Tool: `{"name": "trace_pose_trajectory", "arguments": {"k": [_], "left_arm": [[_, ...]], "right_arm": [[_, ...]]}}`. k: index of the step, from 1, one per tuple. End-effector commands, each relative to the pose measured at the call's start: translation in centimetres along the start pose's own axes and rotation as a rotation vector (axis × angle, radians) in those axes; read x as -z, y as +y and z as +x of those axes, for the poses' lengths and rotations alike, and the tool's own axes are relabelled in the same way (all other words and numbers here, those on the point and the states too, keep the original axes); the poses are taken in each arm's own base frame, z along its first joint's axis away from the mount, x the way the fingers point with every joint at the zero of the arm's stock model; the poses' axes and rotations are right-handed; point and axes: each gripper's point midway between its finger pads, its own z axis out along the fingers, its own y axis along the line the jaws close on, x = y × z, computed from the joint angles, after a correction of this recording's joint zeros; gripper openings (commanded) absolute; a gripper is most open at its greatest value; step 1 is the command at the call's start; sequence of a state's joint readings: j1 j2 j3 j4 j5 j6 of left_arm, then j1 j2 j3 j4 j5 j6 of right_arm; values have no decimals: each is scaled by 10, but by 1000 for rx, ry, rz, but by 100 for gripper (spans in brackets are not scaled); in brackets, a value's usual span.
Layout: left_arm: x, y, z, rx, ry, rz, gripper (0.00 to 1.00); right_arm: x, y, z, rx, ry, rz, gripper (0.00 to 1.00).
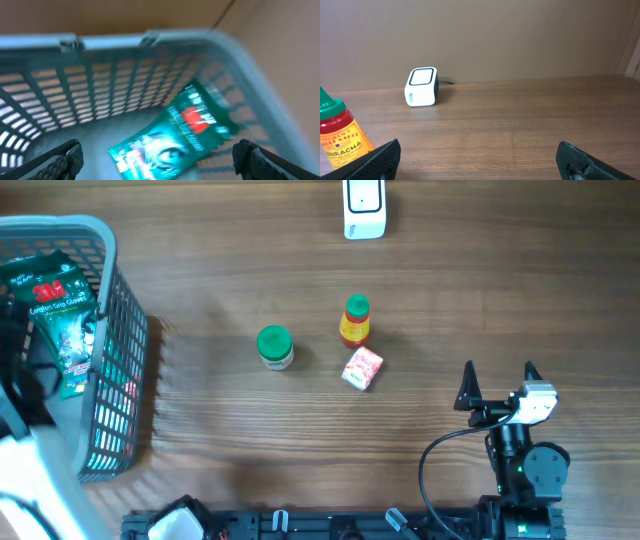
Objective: Scan the item barcode
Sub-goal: 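Place the red tissue pack beside the sriracha bottle with the left gripper, then reach into the basket and grasp the green 3M glove pack with the left gripper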
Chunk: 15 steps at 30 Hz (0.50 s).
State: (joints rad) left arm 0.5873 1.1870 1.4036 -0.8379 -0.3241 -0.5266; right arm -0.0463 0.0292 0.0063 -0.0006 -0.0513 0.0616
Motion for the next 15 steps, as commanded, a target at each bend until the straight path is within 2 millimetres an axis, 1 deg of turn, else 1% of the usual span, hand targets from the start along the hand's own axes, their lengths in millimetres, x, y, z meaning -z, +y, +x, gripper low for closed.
{"name": "trace_pose_trajectory", "arguments": {"k": [1,2,3,6,9,12,15], "left_arm": [[-74,-1,40,-107,222,-2,100],[-91,-4,51,-144,273,15,100],[-106,-10,63,-190,321,61,100],[-135,-34,90,-363,400,217,100],[-164,-41,112,-474,429,245,100],[-180,-46,138,-605,470,276,100],[-189,-51,166,-725,524,309,100]], "right_arm": [[0,0,0,9,-2,1,100],[0,0,0,9,-2,1,100],[0,0,0,9,-2,1,100],[0,0,0,9,-2,1,100],[0,0,0,9,-2,2,100],[0,0,0,9,-2,1,100],[0,0,0,9,-2,1,100]]}}
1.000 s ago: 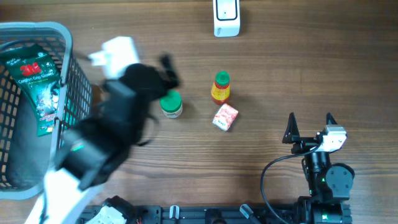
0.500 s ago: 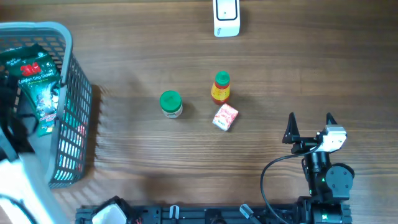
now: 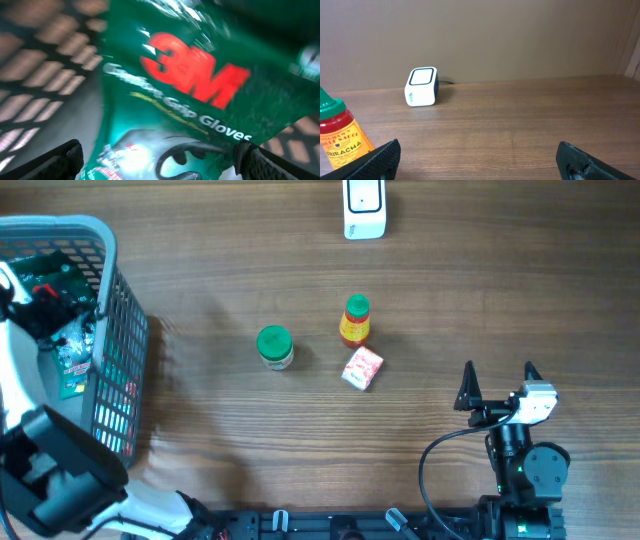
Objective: Scan the item barcode
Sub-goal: 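Reach into the basket and grasp the green 3M glove pack with the left gripper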
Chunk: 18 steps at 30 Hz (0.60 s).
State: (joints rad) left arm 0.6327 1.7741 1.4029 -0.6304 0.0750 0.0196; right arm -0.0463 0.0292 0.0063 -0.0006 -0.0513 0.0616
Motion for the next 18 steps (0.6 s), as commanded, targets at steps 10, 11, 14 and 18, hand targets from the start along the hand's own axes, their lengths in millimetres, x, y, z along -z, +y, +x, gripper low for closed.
{"name": "trace_pose_trajectory", "arguments": {"k": [10,11,14,18], "left_arm": [[-32,-64,30,-318,100,113,100],[-33,-63,32,-310,106,112,100],[-43,-54,38,-263,138,65,100],[-58,-51,51,-254,185,54,100]], "right_arm": [[0,0,0,9,-2,2,100],[0,0,0,9,-2,1,100],[0,0,0,10,-2,1,100],[0,0,0,10,-2,1,100]]}}
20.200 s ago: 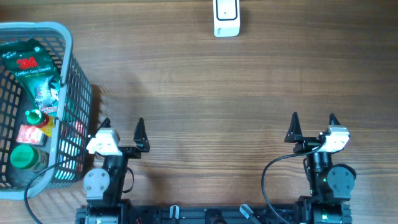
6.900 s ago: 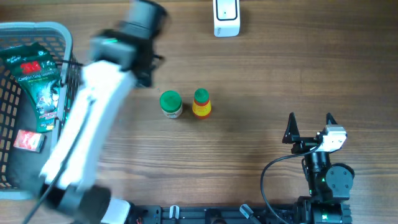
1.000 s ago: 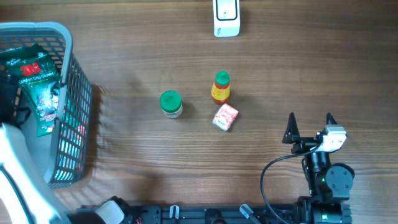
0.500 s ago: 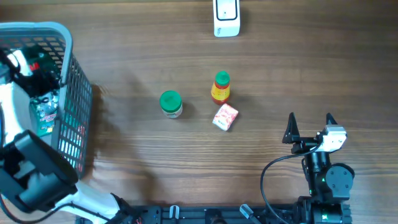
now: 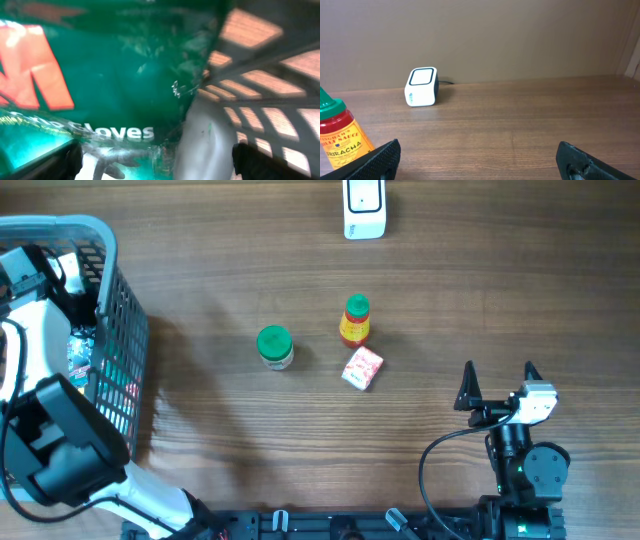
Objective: Scan the item barcode
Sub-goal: 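Reach into the basket and grasp the green 3M glove pack with the left gripper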
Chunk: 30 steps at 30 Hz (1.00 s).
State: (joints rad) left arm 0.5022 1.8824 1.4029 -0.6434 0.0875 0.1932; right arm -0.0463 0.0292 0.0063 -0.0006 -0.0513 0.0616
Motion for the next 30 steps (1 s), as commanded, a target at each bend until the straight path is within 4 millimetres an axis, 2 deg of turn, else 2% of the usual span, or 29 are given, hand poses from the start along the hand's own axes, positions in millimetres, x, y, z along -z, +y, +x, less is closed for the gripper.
{"name": "trace_pose_trajectory", "arguments": {"k": [1,5,8,12,15,22,24,30], "left_arm": [[-23,2,15,25,69,-16,100],[-44,3,32,30,136,-17,100],[-49,13,40,85,169,-71,96],[-45,12,55,107,228,-72,100],[-32,13,48,130,201,-85,100],[40,20,5,150,-1,-142,100],[40,20,5,150,-3,-142,100],[3,24,37,149,91,-164,100]], "right_arm": [[0,0,0,9,-2,1,100],[0,0,0,9,-2,1,100],[0,0,0,9,-2,2,100],[0,0,0,9,-2,1,100],[0,0,0,9,-2,1,100],[0,0,0,9,-2,2,100],[0,0,0,9,-2,1,100],[0,0,0,9,-2,2,99]]}}
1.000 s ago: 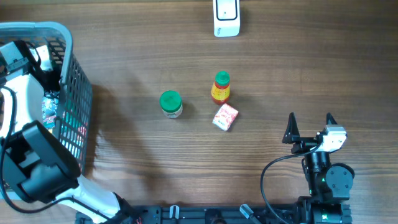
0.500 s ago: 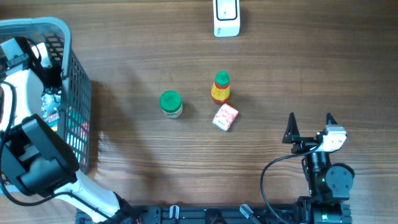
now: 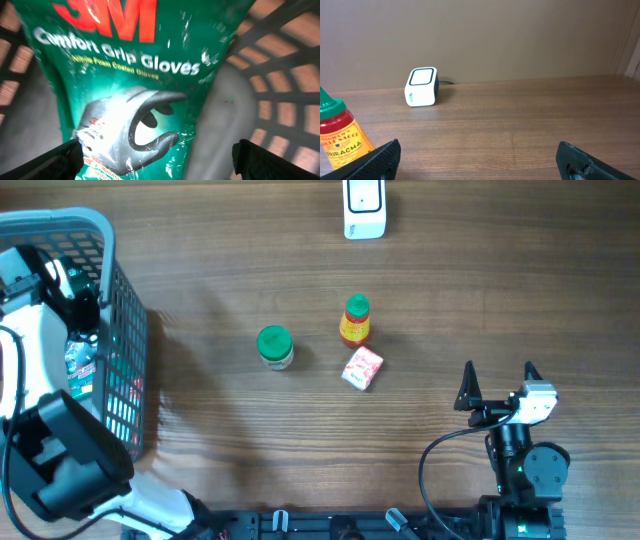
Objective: Scan the item barcode
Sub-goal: 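Reach into the basket and grasp the green 3M glove pack with the left gripper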
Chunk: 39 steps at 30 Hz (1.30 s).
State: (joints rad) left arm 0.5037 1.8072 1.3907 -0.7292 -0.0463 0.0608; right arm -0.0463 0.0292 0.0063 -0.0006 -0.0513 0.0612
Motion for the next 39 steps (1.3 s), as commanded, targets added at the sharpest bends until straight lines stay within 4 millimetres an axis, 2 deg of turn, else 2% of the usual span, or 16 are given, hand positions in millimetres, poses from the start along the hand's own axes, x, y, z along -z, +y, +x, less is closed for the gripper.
{"name": "trace_pose_trajectory", "arguments": {"k": [1,9,10,11,13,14,15,18,21,23,25,28,30,34,37,39], "left_arm": [[-28,4,23,12,56,-34,100],[-66,16,56,8,22,-111,100],[-69,16,59,14,17,-111,93],[-69,16,60,15,16,-111,82],[-69,16,59,15,14,-112,40],[-69,16,59,23,13,-113,16],[-69,18,59,50,11,-126,4],[-60,22,49,142,-28,-147,4],[-25,23,14,206,-148,-130,4],[16,25,-11,238,-249,-116,4],[53,26,-24,260,-337,-103,4],[94,28,-29,274,-418,-91,4],[114,29,-29,301,-454,-81,4],[161,21,-30,375,-551,12,4],[182,21,-25,473,-583,58,4],[184,21,-19,536,-568,73,4]], "right_arm": [[0,0,0,9,-2,1,100],[0,0,0,9,-2,2,100],[0,0,0,9,-2,1,100],[0,0,0,9,-2,2,100],[0,0,0,9,-2,2,100],[0,0,0,9,-2,1,100],[0,0,0,9,-2,1,100],[0,0,0,9,-2,2,100],[0,0,0,9,-2,2,99],[0,0,0,9,-2,1,100],[0,0,0,9,-2,1,100],[0,0,0,9,-2,1,100],[0,0,0,9,-2,1,100],[0,0,0,9,-2,1,100],[0,0,0,9,-2,1,100],[0,0,0,9,-2,1,100]]}}
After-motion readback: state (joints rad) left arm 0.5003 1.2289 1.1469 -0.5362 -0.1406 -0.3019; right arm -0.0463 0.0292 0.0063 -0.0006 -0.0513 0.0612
